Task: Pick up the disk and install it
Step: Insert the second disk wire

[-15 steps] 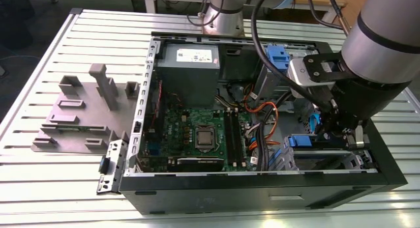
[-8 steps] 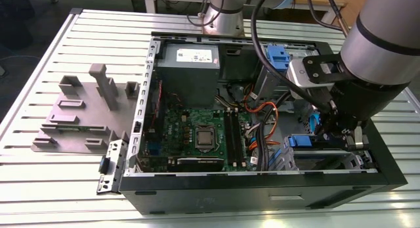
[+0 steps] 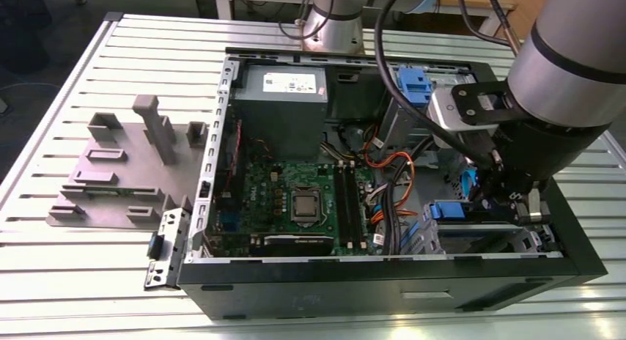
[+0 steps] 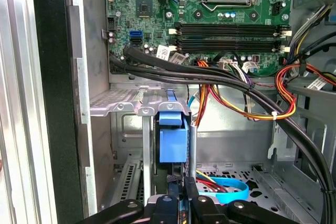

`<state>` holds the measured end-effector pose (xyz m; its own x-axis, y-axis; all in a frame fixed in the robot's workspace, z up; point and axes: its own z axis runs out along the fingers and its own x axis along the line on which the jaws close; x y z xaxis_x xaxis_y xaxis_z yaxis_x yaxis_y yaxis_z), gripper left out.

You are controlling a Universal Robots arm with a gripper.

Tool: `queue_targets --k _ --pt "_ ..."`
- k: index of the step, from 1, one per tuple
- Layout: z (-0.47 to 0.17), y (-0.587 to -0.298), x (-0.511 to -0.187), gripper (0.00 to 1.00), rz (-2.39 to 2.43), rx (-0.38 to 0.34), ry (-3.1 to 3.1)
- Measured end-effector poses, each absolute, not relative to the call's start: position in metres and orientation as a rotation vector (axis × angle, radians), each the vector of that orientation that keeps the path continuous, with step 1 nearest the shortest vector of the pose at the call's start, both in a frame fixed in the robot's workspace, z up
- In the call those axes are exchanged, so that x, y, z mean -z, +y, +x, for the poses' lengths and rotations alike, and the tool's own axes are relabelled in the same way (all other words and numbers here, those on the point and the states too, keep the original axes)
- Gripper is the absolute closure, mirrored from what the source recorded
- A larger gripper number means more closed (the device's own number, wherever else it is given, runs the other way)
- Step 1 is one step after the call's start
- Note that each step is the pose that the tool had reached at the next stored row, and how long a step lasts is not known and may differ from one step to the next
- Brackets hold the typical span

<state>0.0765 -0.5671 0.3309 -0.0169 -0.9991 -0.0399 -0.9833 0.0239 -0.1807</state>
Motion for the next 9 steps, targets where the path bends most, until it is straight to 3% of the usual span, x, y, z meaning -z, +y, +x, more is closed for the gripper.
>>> queue_targets --k 9 --pt "0.0773 -0.5677 -0.3299 0.84 -2.083 0.146 2.128"
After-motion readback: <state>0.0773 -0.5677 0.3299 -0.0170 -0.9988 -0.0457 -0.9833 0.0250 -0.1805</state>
